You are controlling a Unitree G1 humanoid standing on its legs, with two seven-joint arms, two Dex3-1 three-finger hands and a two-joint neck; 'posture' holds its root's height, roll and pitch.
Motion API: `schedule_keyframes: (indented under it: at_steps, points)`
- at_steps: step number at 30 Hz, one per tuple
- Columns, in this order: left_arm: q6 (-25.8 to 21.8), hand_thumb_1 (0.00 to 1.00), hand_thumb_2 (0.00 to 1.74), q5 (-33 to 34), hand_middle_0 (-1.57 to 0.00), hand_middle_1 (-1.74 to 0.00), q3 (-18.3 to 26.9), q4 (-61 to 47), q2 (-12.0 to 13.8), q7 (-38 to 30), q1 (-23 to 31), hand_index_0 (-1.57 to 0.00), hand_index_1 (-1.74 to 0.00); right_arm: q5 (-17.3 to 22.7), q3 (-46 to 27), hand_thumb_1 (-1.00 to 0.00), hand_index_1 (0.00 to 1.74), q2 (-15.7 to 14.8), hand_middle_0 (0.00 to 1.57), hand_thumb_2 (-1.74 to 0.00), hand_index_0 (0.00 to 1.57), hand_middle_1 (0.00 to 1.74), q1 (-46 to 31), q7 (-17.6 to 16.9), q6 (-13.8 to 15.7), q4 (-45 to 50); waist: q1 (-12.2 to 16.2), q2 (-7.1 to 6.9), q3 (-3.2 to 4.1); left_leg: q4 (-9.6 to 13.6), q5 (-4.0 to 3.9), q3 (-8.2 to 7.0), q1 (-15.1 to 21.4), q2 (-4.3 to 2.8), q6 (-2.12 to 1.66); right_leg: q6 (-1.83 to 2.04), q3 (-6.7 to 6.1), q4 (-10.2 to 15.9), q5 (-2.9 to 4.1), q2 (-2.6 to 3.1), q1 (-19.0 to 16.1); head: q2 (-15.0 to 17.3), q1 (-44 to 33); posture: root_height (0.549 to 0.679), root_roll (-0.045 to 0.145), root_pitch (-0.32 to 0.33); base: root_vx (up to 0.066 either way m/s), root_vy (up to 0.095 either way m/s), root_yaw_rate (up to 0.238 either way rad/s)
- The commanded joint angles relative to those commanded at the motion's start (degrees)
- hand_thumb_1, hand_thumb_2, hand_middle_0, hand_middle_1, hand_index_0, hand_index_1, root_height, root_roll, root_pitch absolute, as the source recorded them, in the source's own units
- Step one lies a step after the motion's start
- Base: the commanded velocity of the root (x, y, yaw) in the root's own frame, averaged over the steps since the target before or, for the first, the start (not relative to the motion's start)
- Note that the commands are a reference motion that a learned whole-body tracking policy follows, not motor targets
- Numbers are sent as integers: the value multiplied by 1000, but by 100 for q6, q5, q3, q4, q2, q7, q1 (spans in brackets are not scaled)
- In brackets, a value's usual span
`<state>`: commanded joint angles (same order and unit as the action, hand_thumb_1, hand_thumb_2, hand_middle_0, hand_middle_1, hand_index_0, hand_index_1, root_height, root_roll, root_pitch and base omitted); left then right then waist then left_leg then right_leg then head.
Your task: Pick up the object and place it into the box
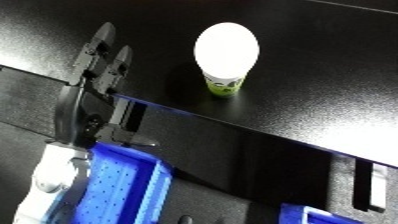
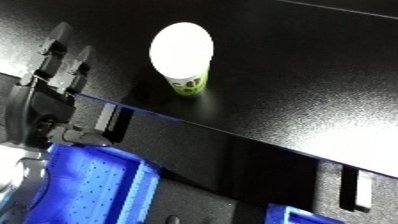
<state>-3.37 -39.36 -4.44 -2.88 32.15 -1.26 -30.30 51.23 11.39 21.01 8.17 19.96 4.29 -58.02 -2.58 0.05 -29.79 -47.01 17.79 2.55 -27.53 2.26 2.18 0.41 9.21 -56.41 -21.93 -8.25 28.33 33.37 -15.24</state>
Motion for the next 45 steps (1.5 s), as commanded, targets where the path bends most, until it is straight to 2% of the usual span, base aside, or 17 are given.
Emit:
schedule_keyframes:
  at_steps: [11, 20, 33, 45]
  points:
    - [521, 0, 0, -64, 0, 0, -591, 329, 133, -79, -769, 0, 0, 50, 109, 0, 0, 44, 0, 0, 0, 0, 187, 22, -116, -4, 156, -37, 0, -97, 22, -81, -129, -37, 21, 42, -68, -59, 51, 25, 181, -211, -178, 613, 27, -24, 2, 13, -55]
    - [598, 0, 0, -203, 0, 0, -1026, 882, 111, -192, -1340, 0, 0, 147, 195, 0, 0, 77, 0, 0, 0, 0, 307, 60, -138, -33, 281, -105, 0, -186, 69, -149, -219, -80, 59, 75, -122, -94, 90, 56, 323, -393, -346, 611, 23, -17, 0, 11, -67]
    - [512, 0, 0, -306, 0, 0, -1468, 1596, -117, -286, -2038, 0, 0, 266, 305, 0, 0, 63, 0, 0, 0, 0, 498, 76, -164, -72, 459, -181, 0, -287, 121, -238, -363, -132, 95, 99, -202, -136, 129, 90, 529, -561, -646, 608, 22, -3, -8, 10, -50]
    - [479, 600, 1044, -427, -942, -1044, -1744, 2045, -262, -261, -2576, -942, -1044, 270, 357, 0, 0, 68, 0, 0, 0, 0, 657, 137, -150, -197, 581, -204, 0, -306, 143, -288, -377, -178, 100, 103, -240, -130, 143, 110, 578, -584, -868, 608, 24, 0, -12, 3, -34]
